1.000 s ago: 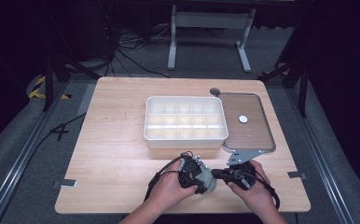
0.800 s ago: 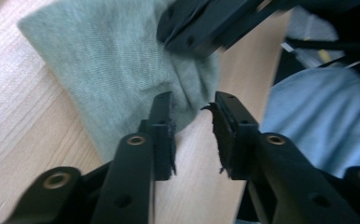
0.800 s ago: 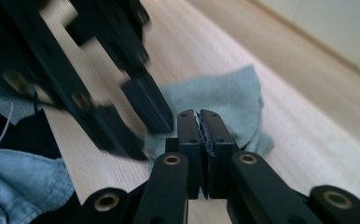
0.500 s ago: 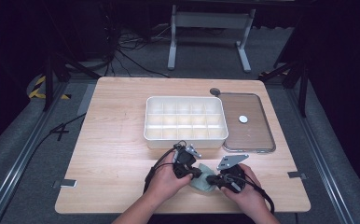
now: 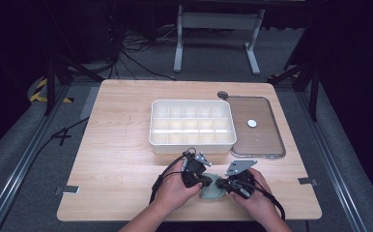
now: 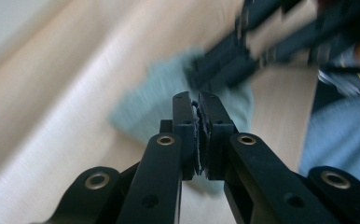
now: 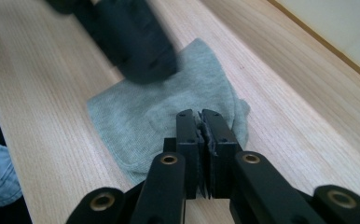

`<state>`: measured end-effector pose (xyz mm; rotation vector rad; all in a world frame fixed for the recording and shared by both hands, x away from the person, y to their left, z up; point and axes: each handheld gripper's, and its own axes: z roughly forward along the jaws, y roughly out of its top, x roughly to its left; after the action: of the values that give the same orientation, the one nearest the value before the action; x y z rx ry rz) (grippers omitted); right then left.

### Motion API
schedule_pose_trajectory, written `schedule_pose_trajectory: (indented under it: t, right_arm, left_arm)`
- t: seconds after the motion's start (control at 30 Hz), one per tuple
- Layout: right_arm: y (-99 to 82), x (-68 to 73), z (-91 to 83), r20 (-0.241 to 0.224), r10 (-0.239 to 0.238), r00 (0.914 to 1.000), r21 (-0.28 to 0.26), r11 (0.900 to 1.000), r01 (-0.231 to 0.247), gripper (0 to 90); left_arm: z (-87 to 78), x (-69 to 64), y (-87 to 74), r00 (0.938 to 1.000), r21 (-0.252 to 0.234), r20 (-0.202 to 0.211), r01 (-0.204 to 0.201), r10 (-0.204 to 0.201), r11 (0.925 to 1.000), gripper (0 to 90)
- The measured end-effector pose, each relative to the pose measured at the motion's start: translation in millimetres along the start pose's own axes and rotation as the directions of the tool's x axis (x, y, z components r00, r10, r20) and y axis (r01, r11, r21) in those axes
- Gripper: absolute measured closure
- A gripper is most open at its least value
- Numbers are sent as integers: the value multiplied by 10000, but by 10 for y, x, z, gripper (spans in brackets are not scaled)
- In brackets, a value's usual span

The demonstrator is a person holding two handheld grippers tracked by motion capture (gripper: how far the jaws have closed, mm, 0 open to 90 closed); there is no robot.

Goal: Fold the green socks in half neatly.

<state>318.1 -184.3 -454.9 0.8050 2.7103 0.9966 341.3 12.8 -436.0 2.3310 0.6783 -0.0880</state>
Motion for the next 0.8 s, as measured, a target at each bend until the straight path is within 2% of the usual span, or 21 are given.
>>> schedule_pose_trajectory:
  t: [0.03,0.07,0.17,0.23,0.27,0.3,0.37,0.47,0.53,0.63,0.7,0.8]
  right_arm:
    - [1,4,3,-4,-83,10000,2,10000,83,862]
    - [0,8,4,11,-106,9999,-13,9999,106,860]
    - [-12,3,2,2,-33,10000,-106,9999,33,858]
    - [-17,4,0,-2,11,10000,-166,9999,-11,848]
    - [-18,-6,-63,-216,141,9997,-457,9988,-150,823]
    - [-18,-6,-63,-216,141,9997,-457,9988,-150,823]
    - [-11,-38,-187,-323,366,9988,-962,9946,-396,825]
    - [-6,-84,-353,-131,632,9979,-1155,9912,-643,821]
    - [-18,-100,-400,-86,793,9968,-1078,9910,-798,819]
    - [-65,-141,-360,-78,1103,9939,-723,9912,-1106,821]
    - [-73,-129,-338,-307,1254,9916,-690,9895,-1273,828]
    - [-16,-47,-293,-367,865,9956,-548,9946,-884,827]
  left_arm:
    - [28,13,1,9995,-84,-270,-176,173,9998,862]
    - [74,34,-1,9981,389,-588,-177,200,9991,875]
    - [176,81,-37,9982,1074,-597,0,64,9942,898]
    - [180,81,-40,9983,1025,-585,42,18,9947,899]
    - [174,64,-36,9972,1138,-734,-41,125,9935,899]
    - [174,64,-36,9972,1138,-734,-41,125,9935,899]
    - [175,55,-41,9971,1153,-765,45,44,9933,899]
    - [168,53,-48,9968,1163,-798,105,-12,9932,900]
    - [162,52,-52,9967,1186,-814,142,-45,9928,900]
    - [143,50,-53,9963,1293,-854,147,-36,9915,900]
    - [146,34,-57,9951,1182,-988,162,-45,9929,899]
    - [130,21,-54,9948,1086,-1023,108,4,9940,892]
